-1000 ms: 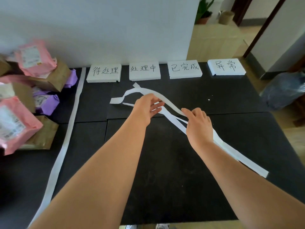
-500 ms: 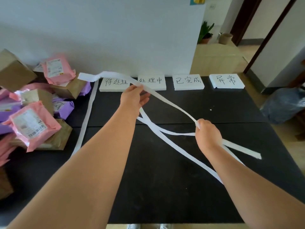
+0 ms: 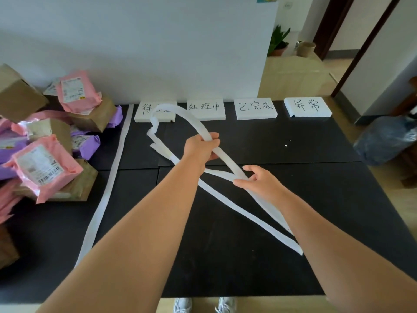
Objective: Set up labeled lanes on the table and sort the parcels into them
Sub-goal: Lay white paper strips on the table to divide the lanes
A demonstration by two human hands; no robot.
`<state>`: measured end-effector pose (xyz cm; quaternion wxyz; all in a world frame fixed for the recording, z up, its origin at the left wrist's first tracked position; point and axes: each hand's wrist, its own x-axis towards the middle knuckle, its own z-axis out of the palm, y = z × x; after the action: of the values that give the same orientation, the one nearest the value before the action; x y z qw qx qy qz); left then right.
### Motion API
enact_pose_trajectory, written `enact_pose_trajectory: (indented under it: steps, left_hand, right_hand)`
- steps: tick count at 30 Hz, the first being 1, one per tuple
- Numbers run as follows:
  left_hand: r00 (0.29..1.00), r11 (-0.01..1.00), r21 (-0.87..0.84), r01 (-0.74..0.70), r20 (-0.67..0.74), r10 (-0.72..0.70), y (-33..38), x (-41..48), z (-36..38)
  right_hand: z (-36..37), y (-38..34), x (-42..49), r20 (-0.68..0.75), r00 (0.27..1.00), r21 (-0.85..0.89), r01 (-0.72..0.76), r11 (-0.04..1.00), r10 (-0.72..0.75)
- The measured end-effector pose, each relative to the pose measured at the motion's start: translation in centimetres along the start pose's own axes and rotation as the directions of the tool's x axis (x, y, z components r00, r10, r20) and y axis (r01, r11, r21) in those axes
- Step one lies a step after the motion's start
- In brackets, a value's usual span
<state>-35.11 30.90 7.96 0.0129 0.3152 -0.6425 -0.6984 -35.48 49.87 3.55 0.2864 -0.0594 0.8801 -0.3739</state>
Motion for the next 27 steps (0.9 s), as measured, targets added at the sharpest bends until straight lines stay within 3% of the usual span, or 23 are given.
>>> enact_pose_trajectory:
  steps: [2,5,14,19,21,27]
  left_hand:
    - [0.999,1.0,0.021,0.012,-0.05,-0.011,-0.6,0.1,-1.0]
    - [0.996,0.999,0.009,0.033,-0.08,-0.032,-1.4,-0.2,-1.9]
    - [0.998,0.985,-0.171,0.005,-0.063,-0.016,-2.6,-1.6,-4.1]
    - [1.0,0.988,-0.152,-0.014,-0.024,0.01,-2.4,-2.1,-4.9]
    - [0.999,0.993,-0.115,-0.012,-0.037,0.008,-2.4,-2.2,-4.9]
    - [0.997,0.997,-0.073,-0.001,-0.075,-0.004,-2.5,-2.5,-5.3]
  right_hand:
    - [-0.2,0.6,-0.1,0.092,0.994,0.136,-0.072,0.988,0.06]
    - [0.5,1.0,0.4,0.106,0.989,0.208,-0.122,0.97,0.102]
    - [3.5,0.0,0.8,0.101,0.994,0.204,-0.068,0.977,0.048]
    - [4.1,-1.1,0.5,0.252,0.956,0.142,-0.191,0.971,0.152]
    - [4.6,-1.2,0.3,0.297,0.941,0.192,-0.223,0.956,0.159]
    - [5.5,-1.6,0.5,0.28,0.952,0.287,-0.206,0.936,0.124]
